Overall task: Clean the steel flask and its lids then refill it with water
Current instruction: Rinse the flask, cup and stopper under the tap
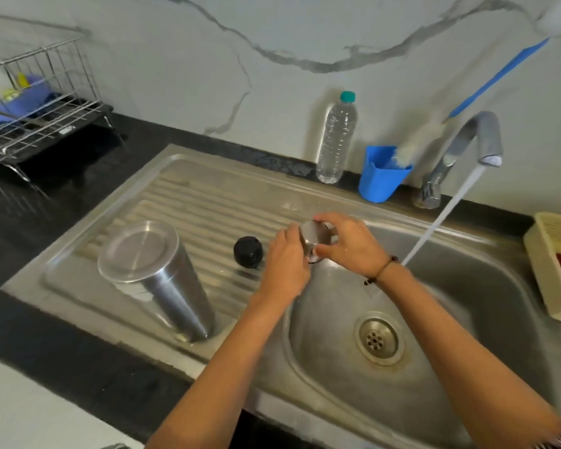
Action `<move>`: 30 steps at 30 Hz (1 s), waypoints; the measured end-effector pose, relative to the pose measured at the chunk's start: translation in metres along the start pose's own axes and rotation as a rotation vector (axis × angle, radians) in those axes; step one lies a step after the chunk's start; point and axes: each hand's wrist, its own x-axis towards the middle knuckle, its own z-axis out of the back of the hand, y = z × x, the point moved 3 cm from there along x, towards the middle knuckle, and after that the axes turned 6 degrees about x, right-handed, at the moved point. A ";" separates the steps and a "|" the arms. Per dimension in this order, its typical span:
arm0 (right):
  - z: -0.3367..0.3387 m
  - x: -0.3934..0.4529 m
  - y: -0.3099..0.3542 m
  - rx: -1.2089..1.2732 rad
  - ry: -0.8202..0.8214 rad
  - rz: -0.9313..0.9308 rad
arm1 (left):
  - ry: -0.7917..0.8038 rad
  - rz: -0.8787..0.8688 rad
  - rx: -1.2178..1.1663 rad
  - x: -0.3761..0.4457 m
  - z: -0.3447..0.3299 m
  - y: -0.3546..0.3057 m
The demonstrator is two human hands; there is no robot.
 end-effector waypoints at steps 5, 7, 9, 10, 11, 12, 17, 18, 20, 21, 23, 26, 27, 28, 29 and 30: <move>-0.019 0.050 -0.017 0.024 0.050 -0.065 | 0.058 0.015 0.181 0.035 0.010 0.002; -0.024 0.065 -0.024 0.059 0.047 -0.082 | 0.059 0.013 0.256 0.050 0.014 0.002; -0.029 0.077 -0.028 0.099 0.049 -0.086 | 0.076 0.033 0.354 0.061 0.016 0.004; -0.031 0.082 -0.029 0.117 0.049 -0.085 | 0.085 0.043 0.396 0.066 0.016 0.005; -0.033 0.085 -0.031 0.130 0.047 -0.085 | 0.098 0.054 0.427 0.069 0.016 0.006; -0.035 0.088 -0.033 0.139 0.042 -0.084 | 0.109 0.063 0.440 0.073 0.015 0.007; -0.043 0.091 -0.040 0.157 0.030 -0.074 | 0.161 0.067 0.443 0.080 0.012 0.009; -0.044 0.090 -0.041 0.159 0.031 -0.080 | 0.173 0.061 0.420 0.080 0.011 0.009; -0.045 0.090 -0.041 0.170 0.034 -0.095 | 0.193 0.058 0.377 0.081 0.008 0.011; -0.043 0.090 -0.040 0.173 0.038 -0.097 | 0.201 0.065 0.364 0.081 0.006 0.013; -0.040 0.088 -0.037 0.168 0.051 -0.105 | 0.206 0.108 0.353 0.082 0.005 0.018; -0.023 0.074 -0.034 0.172 0.050 -0.127 | 0.217 0.169 0.306 0.077 0.007 0.015; -0.015 0.064 -0.034 0.171 0.049 -0.133 | 0.197 0.170 0.290 0.073 0.009 0.009; -0.007 0.052 -0.036 0.166 0.049 -0.137 | 0.165 0.162 0.279 0.068 0.012 0.000; 0.003 0.037 -0.039 0.156 0.039 -0.143 | 0.133 0.138 0.268 0.062 0.014 -0.011; 0.014 0.021 -0.044 0.141 0.032 -0.157 | 0.111 0.101 0.262 0.057 0.015 -0.023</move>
